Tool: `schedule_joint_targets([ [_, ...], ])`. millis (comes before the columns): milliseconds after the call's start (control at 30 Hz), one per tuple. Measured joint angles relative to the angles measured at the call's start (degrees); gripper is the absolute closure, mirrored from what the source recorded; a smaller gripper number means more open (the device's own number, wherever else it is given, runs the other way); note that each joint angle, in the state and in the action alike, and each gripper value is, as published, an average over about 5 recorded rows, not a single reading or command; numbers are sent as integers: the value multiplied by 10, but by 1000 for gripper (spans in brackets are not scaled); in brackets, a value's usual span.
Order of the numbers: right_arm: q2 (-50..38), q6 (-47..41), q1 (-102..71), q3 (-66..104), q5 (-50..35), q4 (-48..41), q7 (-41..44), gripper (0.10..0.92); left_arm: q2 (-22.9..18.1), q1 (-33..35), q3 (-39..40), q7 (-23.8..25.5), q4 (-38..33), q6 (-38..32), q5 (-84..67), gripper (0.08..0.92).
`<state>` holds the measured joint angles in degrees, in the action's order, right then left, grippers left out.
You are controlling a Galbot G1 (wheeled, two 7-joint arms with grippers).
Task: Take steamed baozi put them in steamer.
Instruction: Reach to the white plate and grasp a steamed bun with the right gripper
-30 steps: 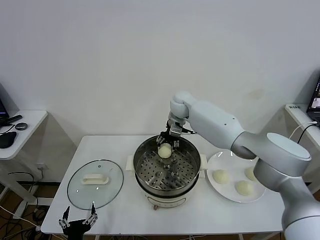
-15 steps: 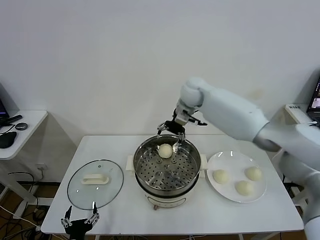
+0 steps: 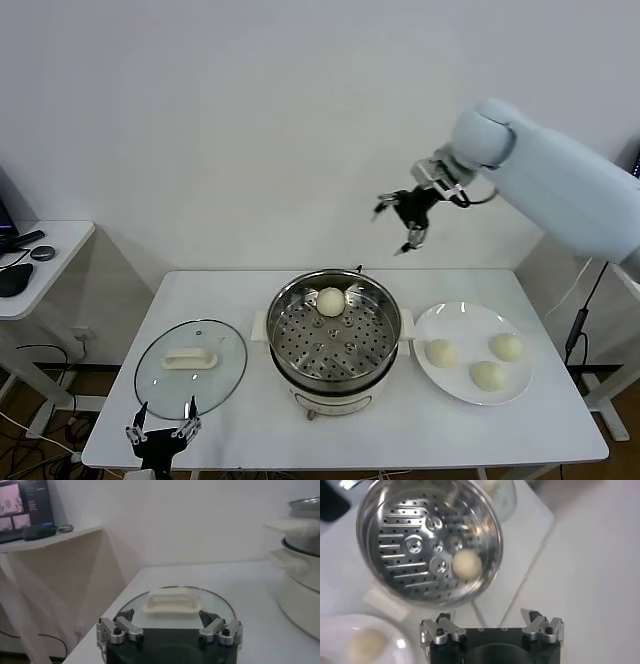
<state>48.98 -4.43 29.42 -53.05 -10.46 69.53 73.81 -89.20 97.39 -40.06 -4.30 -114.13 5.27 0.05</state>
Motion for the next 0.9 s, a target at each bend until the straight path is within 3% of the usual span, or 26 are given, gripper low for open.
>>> schedule_joint_targets([
  [333, -73, -131, -84, 31, 44, 57, 14, 203, 4, 4, -10, 2, -6, 5, -10, 177],
  [900, -43, -92, -270, 116, 185, -8, 20, 203, -5, 17, -13, 5, -6, 7, -14, 177],
])
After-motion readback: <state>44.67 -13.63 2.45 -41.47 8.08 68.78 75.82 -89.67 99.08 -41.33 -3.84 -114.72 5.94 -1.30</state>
